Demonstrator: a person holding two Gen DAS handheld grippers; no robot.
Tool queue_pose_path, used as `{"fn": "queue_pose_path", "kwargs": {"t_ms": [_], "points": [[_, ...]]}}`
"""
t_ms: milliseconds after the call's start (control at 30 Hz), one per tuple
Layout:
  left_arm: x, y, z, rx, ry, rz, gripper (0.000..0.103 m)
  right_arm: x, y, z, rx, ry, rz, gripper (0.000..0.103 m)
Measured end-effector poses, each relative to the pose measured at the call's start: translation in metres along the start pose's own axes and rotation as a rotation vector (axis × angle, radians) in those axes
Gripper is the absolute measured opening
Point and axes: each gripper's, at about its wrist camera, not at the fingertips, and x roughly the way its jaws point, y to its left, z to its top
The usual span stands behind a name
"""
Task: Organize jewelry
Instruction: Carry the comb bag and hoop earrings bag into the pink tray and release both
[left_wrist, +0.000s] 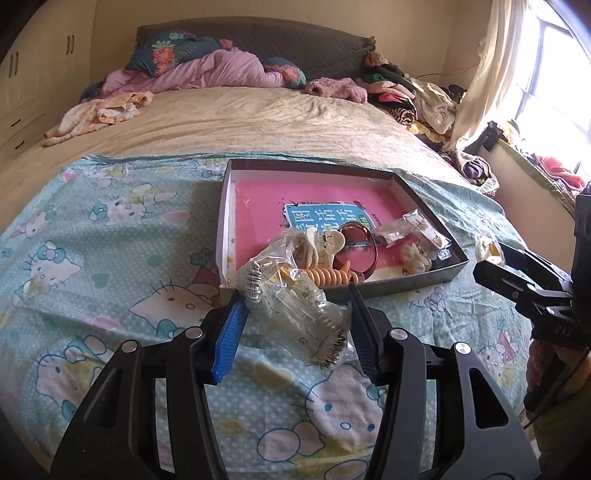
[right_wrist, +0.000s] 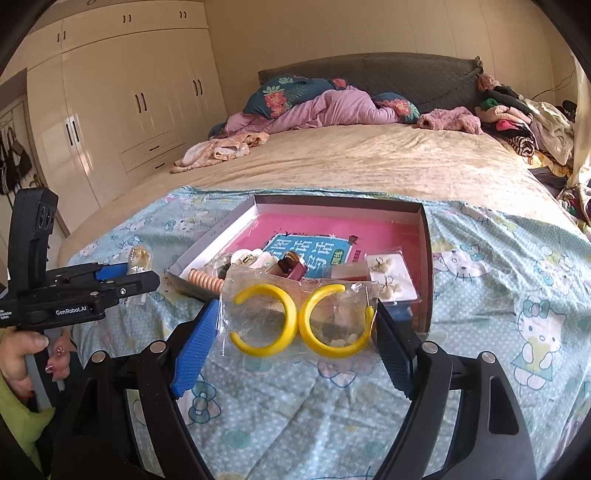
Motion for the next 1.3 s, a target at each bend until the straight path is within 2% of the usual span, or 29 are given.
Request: {"fn": "queue_pose_path", "kwargs": {"t_ms": [833,1300], "points": [[0.048,0.002,0.037,-0.003,0.018,0.012,0.044,0.039,-0.024,0.042,-0.020,-0.023,-0.049,0.079],[0.064,0.002,0.038,0.004,0.028,0.030,0.044,0.048,-0.027,0.050,-0.021,-0.025,-0.056,0.079]]}}
